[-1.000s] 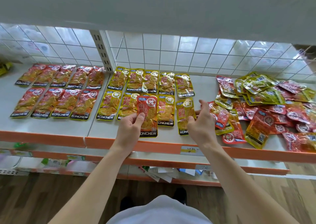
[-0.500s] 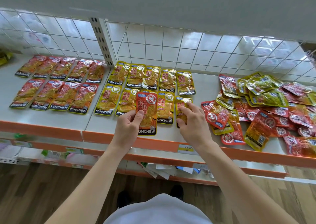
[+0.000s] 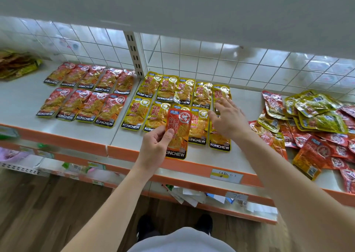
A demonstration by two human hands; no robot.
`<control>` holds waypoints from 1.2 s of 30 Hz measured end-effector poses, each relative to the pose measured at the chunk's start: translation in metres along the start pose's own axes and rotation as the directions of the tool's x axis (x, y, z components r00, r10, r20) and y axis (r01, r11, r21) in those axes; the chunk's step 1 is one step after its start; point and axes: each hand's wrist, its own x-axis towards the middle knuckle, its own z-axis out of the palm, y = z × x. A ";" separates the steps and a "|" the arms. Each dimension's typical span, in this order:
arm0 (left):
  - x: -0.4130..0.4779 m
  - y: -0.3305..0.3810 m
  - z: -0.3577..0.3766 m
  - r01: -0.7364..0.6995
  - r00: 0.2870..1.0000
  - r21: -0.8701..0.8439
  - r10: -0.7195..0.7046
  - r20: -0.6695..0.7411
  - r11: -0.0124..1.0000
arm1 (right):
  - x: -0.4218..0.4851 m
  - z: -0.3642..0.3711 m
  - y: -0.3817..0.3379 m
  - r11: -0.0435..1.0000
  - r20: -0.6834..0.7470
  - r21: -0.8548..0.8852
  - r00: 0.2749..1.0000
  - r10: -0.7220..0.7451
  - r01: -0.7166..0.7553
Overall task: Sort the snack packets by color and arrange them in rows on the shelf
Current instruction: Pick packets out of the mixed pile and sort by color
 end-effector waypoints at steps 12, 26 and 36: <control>-0.019 0.008 -0.025 0.047 0.992 -0.045 -0.052 -0.114 0.998 | -0.022 0.001 -0.022 0.992 -0.194 0.005 0.973 -0.125 0.129; -0.038 0.017 -0.196 -0.038 0.933 -0.194 -0.035 -0.359 0.980 | -0.104 0.047 -0.230 0.879 -0.184 0.166 0.890 -0.417 0.447; -0.068 -0.004 -0.342 -0.034 0.927 -0.149 -0.025 -0.374 0.988 | -0.124 0.097 -0.361 0.869 -0.118 0.173 0.885 -0.450 0.465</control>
